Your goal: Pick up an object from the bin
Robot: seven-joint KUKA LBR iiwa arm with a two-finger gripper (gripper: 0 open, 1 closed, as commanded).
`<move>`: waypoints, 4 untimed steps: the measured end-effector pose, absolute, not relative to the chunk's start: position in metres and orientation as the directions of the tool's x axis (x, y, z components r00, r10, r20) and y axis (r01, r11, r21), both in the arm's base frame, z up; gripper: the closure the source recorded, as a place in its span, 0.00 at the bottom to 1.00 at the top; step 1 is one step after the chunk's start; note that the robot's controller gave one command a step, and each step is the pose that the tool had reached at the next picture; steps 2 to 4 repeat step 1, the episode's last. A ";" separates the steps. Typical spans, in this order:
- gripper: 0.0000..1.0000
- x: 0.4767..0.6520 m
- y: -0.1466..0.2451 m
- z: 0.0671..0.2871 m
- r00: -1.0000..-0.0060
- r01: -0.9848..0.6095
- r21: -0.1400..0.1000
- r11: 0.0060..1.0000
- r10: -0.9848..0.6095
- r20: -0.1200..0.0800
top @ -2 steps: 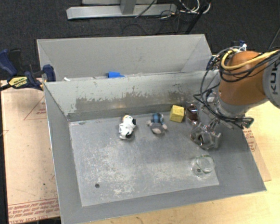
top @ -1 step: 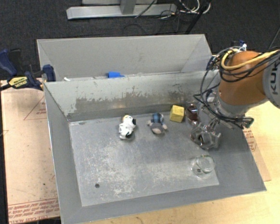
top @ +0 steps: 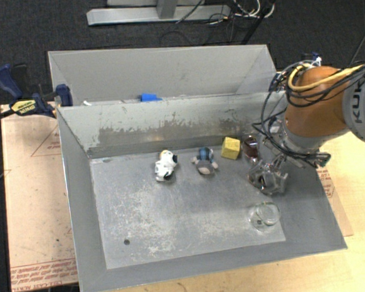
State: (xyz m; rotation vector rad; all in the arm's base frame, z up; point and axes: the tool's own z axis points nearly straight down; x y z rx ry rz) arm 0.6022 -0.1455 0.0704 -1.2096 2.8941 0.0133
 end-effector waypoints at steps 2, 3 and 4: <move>1.00 0.601 -0.145 0.075 -0.701 -0.713 0.007 0.701 -0.713 -0.005; 1.00 0.601 -0.145 0.075 -0.701 -0.713 0.007 0.701 -0.713 -0.005; 1.00 0.601 -0.145 0.075 -0.701 -0.713 0.007 0.701 -0.713 -0.005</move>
Offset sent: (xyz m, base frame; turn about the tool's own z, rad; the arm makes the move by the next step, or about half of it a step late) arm 0.0000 0.0001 0.0428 0.0000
